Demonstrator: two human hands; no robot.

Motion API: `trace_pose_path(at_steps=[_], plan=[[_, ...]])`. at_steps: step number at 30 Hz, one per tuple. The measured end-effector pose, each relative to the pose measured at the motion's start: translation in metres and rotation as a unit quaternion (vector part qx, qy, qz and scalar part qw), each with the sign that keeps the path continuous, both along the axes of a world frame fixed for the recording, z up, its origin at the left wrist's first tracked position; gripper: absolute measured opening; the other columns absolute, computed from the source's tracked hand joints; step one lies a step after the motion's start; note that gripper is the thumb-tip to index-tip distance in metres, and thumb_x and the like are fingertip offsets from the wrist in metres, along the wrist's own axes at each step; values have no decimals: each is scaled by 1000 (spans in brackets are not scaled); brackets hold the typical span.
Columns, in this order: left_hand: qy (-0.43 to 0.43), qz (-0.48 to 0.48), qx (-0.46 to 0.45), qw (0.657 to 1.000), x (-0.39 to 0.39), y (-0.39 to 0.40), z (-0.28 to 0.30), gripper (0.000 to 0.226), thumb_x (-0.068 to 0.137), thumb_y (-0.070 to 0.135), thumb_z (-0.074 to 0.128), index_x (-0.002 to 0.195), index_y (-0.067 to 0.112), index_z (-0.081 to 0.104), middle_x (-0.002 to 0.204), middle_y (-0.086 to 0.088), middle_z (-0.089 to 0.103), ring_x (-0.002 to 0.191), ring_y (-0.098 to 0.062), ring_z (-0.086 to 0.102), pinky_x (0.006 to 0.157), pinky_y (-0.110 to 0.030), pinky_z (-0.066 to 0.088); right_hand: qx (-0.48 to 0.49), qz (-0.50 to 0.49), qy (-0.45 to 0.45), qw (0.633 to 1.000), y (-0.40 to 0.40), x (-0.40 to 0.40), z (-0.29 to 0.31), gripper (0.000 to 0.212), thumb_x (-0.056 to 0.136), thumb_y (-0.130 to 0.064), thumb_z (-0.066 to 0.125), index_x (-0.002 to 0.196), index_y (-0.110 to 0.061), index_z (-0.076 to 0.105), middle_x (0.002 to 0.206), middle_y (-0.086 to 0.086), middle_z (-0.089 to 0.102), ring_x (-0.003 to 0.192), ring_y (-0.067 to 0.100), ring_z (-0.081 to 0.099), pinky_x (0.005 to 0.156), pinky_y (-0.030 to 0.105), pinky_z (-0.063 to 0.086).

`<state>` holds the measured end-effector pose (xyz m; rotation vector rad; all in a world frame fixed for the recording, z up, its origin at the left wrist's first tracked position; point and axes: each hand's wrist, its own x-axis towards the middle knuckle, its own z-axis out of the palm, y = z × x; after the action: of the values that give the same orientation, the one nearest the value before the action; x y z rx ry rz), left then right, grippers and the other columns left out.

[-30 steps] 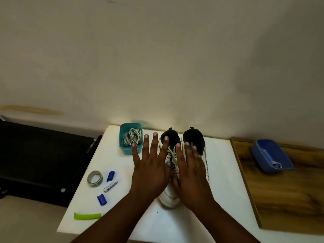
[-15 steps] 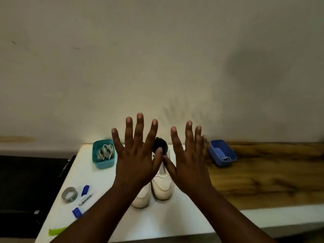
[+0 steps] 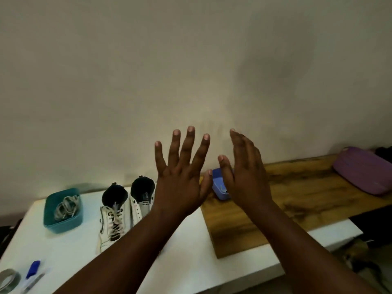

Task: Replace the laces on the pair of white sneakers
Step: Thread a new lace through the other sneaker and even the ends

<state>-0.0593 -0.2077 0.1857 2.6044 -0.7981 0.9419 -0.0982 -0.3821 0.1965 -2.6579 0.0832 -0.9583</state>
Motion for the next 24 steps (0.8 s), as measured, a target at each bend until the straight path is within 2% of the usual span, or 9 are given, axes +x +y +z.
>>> trace_pose_path(at_steps=[2,5,7,9,13,17,19,21,24], plan=[[29,-24,13,999,12,-26,-17,75,100,49,40,164,26,8,172,-7,1,158,-33,-4,120,-68,7,39,-23,48,998,-31,13,-6,56,107,-42,44,158,-31,27,154,1,46,136,20,46,105,37,47],[98,-28,61,993,37,-53,-51,69,100,39,33,164,29,7,172,-3,9,158,-32,1,120,-67,5,25,-44,112,992,-75,43,-27,45,105,-35,51,149,-26,46,135,1,63,114,21,63,89,35,53],[154,-23,90,984,50,-57,-72,67,99,39,23,164,29,9,171,-1,13,158,-31,3,121,-66,2,11,-43,175,984,-95,64,-46,40,102,-28,56,142,-25,55,126,1,68,103,21,67,80,31,51],[192,-16,101,976,57,-54,-91,68,96,42,15,163,28,16,169,-1,21,157,-32,11,120,-66,4,-2,-40,256,966,-104,87,-67,35,99,-23,59,134,-24,62,119,2,71,99,23,68,78,33,55],[196,8,129,972,61,-37,-125,63,95,38,33,157,24,36,159,-3,43,151,-36,31,117,-69,17,-103,-37,415,903,-101,131,-108,27,94,-22,65,121,-19,69,114,7,70,97,27,66,83,42,59],[181,9,146,972,62,-19,-150,66,92,35,56,155,21,42,154,-5,50,148,-38,37,113,-71,24,-236,-23,518,822,-98,161,-135,38,93,-19,70,130,-17,65,125,8,66,104,27,66,90,42,58],[177,12,137,975,63,-11,-155,64,92,35,52,154,21,42,153,-6,51,147,-38,38,114,-70,25,-282,-28,566,774,-100,175,-141,30,95,-20,68,125,-16,65,125,7,64,104,27,63,92,40,55],[177,17,125,976,62,-6,-157,64,92,35,47,154,20,42,152,-6,52,146,-38,39,114,-69,24,-299,-43,610,733,-101,186,-146,25,98,-21,65,123,-15,65,127,6,61,113,28,61,97,40,52],[166,13,114,979,61,1,-155,65,92,35,48,154,18,42,149,-8,54,145,-37,41,113,-70,27,-312,-43,625,714,-101,197,-150,22,101,-21,61,122,-18,65,112,3,56,115,27,61,96,40,50]])
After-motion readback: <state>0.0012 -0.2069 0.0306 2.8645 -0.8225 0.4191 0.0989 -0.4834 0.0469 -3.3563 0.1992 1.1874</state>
